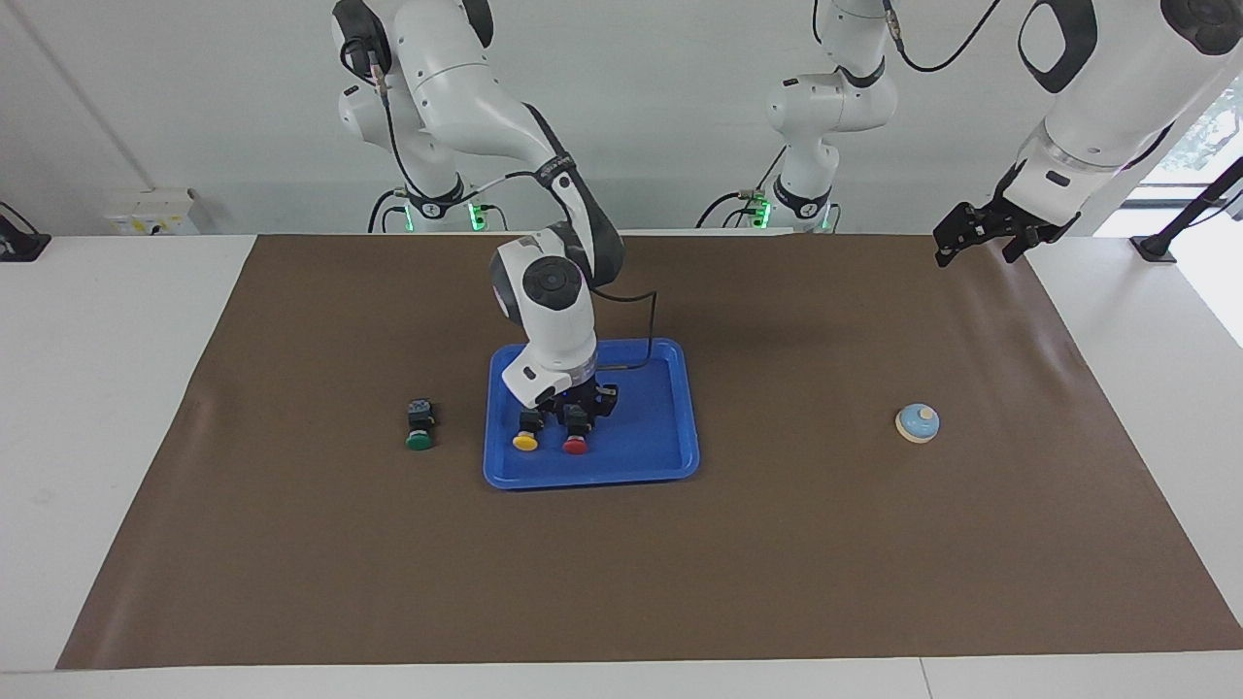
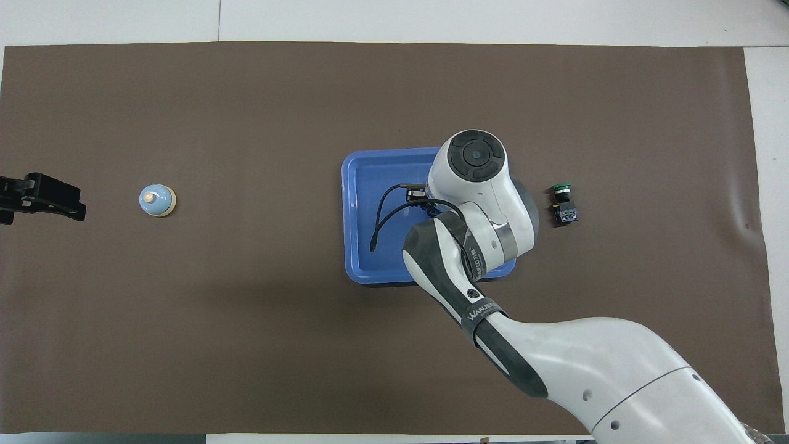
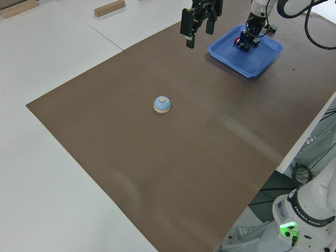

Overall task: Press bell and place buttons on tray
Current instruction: 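Carry the red button into the tray beside the yellow one, release, then move the right gripper back and grasp the green button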

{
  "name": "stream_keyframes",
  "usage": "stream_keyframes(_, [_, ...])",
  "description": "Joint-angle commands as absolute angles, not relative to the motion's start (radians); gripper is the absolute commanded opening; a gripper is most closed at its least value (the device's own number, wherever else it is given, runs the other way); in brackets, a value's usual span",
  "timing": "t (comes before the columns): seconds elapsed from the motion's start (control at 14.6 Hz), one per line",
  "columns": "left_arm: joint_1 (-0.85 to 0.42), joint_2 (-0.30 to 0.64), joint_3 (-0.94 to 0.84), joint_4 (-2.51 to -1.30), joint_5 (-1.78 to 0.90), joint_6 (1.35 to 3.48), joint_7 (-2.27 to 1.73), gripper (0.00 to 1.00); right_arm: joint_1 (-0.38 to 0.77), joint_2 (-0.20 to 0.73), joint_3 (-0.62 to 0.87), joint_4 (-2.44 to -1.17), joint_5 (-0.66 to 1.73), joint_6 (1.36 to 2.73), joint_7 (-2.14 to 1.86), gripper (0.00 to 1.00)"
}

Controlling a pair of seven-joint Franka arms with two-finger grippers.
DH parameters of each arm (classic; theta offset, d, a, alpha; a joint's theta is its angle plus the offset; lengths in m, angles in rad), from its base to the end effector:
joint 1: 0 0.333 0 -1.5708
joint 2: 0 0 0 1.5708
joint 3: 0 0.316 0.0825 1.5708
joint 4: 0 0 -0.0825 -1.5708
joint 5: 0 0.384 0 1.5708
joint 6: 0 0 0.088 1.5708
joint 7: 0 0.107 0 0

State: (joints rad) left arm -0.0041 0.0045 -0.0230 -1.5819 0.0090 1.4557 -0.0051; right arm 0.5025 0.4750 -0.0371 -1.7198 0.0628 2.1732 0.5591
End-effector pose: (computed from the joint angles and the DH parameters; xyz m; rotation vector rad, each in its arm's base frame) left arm 0.5423 -0.0136 0.6076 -3.1238 0.0337 0.2042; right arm 0.5907 0.3020 0.3102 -3.1153 0.1964 0.0550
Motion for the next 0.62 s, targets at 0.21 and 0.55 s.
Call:
stream_keyframes(0.21, [0.0, -0.023, -0.021, -1.617, -0.006, 1.477, -0.015, 1.0, 0.341, 0.28, -0.04, -1.747, 0.058, 1.962, 0.361, 1.0])
stream_keyframes(0.55, [0.0, -0.023, -0.021, -1.617, -0.006, 1.477, -0.015, 1.0, 0.198, 0.226, -0.04, -1.896, 0.034, 2.034, 0.158, 1.0])
